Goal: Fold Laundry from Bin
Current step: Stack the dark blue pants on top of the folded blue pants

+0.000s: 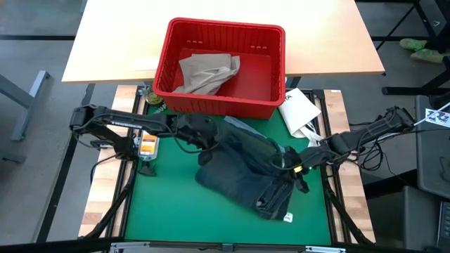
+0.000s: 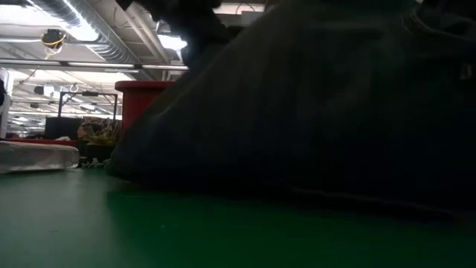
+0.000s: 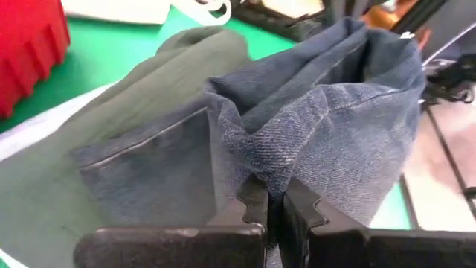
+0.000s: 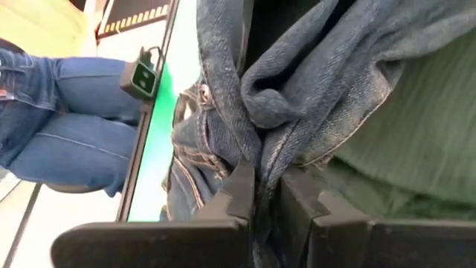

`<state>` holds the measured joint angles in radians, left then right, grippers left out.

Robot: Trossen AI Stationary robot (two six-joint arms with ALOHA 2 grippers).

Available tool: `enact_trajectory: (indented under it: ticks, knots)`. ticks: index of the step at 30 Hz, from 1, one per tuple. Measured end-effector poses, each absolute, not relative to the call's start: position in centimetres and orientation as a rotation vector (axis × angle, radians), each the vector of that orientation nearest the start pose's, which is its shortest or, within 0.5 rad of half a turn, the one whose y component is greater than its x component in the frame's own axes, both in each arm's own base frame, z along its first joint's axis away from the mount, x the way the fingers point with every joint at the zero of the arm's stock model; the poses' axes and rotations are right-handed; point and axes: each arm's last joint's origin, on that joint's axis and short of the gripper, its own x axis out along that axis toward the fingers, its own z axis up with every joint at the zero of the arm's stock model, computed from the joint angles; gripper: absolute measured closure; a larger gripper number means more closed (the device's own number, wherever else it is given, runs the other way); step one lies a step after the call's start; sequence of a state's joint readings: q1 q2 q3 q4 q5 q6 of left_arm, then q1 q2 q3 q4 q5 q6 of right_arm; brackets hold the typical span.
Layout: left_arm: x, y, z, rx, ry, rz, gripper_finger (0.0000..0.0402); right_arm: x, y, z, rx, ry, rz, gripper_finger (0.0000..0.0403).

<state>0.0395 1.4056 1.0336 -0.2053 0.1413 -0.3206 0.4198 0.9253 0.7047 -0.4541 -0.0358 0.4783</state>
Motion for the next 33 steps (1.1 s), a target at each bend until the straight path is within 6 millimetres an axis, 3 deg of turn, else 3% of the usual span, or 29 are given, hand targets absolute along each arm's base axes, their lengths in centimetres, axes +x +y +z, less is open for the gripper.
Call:
enact_trajectory:
  ticks: [10,16,22,33]
  knots:
    - [27.1,1.3,32.3,-0.361,0.436,0.025,0.0401,17.6,7.8,28.3,0.296,0.661,0.267,0.0370]
    - [25.9,1.9,33.6,-0.357,0.369,0.059,0.0401,17.8,7.7,30.2,0.244,0.584,0.242,0.0370]
    - [25.7,2.4,33.3,-0.358,0.399,0.110,0.0401,17.7,7.4,31.2,0.184,0.548,0.158,0.0370]
    - [25.8,2.9,31.4,-0.273,0.534,0.346,0.0397,16.9,6.3,29.8,0.123,0.661,-0.100,0.0370]
